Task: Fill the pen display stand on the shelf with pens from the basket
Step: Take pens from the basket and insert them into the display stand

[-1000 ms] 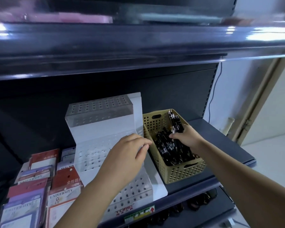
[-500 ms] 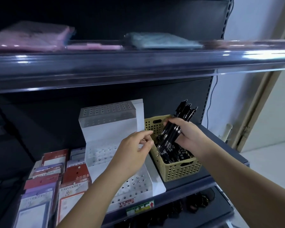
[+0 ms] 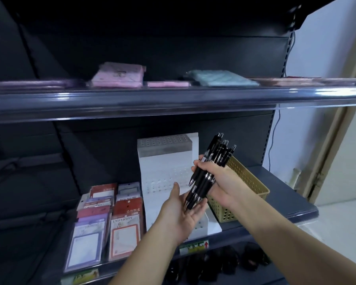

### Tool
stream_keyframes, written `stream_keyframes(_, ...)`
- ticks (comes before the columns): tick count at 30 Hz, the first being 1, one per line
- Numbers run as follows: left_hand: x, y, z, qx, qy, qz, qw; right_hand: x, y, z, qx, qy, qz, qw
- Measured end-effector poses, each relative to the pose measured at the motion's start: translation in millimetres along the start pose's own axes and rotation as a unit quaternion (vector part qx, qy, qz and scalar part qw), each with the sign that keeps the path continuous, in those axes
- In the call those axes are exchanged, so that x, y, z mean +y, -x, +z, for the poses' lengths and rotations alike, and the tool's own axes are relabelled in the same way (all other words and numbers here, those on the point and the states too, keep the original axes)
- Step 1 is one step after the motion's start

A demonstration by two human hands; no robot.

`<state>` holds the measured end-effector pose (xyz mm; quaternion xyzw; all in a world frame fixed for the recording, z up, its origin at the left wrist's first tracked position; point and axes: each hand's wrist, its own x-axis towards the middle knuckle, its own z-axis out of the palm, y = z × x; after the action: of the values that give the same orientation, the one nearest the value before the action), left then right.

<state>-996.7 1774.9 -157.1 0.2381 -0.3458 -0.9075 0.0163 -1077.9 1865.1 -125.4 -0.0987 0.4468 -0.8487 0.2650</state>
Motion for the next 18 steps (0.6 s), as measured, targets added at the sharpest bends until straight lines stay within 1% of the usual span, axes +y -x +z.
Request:
stream_keyframes(3, 1, 14, -10, -0.013, 0.012, 0.009, 1.0, 16, 18, 17, 0.002, 0.025, -0.021, 0.999)
stream_keyframes(5, 2, 24, -16, -0.03, 0.019, 0.025, 0.999, 30, 27, 27, 0.004, 0.04, -0.018, 0.999)
stream_keyframes(7, 1, 32, -24, -0.041, -0.005, 0.048, 0.998, 43, 35, 37, 0.002, 0.048, -0.013, 0.999)
stream_keyframes(12, 0, 46, -49, -0.063, -0.139, 0.081, 0.985, 57, 43, 44, -0.011, 0.106, 0.0, 0.994)
stream_keyframes(16, 4, 47, -61, -0.105, -0.271, 0.105, 0.951, 60, 44, 42, -0.012, 0.149, 0.001, 0.989)
stream_keyframes(18, 5, 45, -65, -0.123, -0.316, 0.125, 0.932, 63, 41, 42, -0.012, 0.172, 0.014, 0.985)
